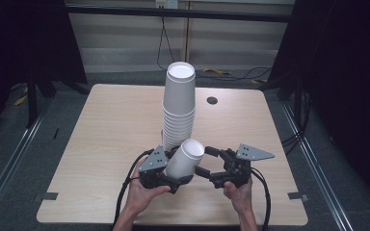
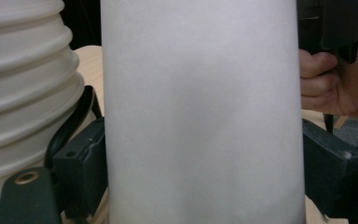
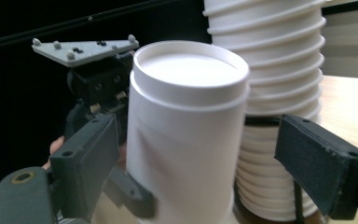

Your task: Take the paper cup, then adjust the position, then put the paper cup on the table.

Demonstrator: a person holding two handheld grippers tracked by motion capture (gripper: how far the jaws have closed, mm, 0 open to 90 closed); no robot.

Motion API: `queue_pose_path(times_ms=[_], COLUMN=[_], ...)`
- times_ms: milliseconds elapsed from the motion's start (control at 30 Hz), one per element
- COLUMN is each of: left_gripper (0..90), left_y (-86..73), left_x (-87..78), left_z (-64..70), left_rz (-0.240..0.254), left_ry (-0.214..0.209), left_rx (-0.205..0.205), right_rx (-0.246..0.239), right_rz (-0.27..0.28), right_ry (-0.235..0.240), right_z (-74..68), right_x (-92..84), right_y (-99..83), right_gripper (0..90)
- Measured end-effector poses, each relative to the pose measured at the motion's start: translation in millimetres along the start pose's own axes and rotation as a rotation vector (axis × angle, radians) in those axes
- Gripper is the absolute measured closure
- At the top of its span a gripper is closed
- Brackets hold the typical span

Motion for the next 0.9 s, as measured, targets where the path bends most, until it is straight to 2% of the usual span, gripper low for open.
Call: queue_pose_path(times_ms=[100, 200, 233, 433, 567, 733, 800, 900], left_gripper=[15.2, 15.2, 15.2, 15.1, 15.2, 15.2, 15.2, 15.2], left_y=[-1.0, -0.8, -0.6, 1.1, 1.5, 2.8, 2.6, -1.4], left_x=[-1.6, -2.3, -2.5, -5.7, -7.5, -6.3, -5.9, -3.3], left_z=[-1.1, -1.0, -1.0, -3.5, -4.7, -6.2, -6.8, -6.0], left_rz=[-0.027, -0.054, -0.061, -0.083, -0.114, -0.176, -0.184, -0.223], left_ry=[0.015, 0.011, 0.011, 0.011, -0.007, 0.006, 0.01, 0.021], left_rx=[0.014, 0.028, 0.035, 0.037, 0.058, 0.099, 0.091, 0.095], right_rx=[0.003, -0.007, -0.012, -0.034, -0.057, -0.084, -0.096, -0.114], right_rz=[-0.025, -0.045, -0.07, -0.114, -0.152, -0.212, -0.225, -0.241], right_ry=[-0.015, -0.02, -0.022, -0.018, -0.035, -0.029, -0.018, 0.027], right_z=[3.1, 3.3, 3.4, 3.0, 5.4, 7.8, 8.6, 6.1], right_x=[-3.8, -5.0, -6.0, -8.6, -10.7, -12.8, -13.5, -14.0], right_y=[-4.5, -5.6, -6.7, -8.8, -9.3, -9.8, -10.5, -11.9], right_gripper=[13.8, 14.0, 14.1, 14.1, 14.0, 13.6, 13.7, 13.5])
Point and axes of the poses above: each handheld gripper's, and its own axes: x roughly forward along the jaws, y roughly out of its top, z roughly to its right, the point moved 5 cm from there along x, roughly forward along the jaws, and after that the axes turned 9 degrees about -x, right-handed, at the moved point
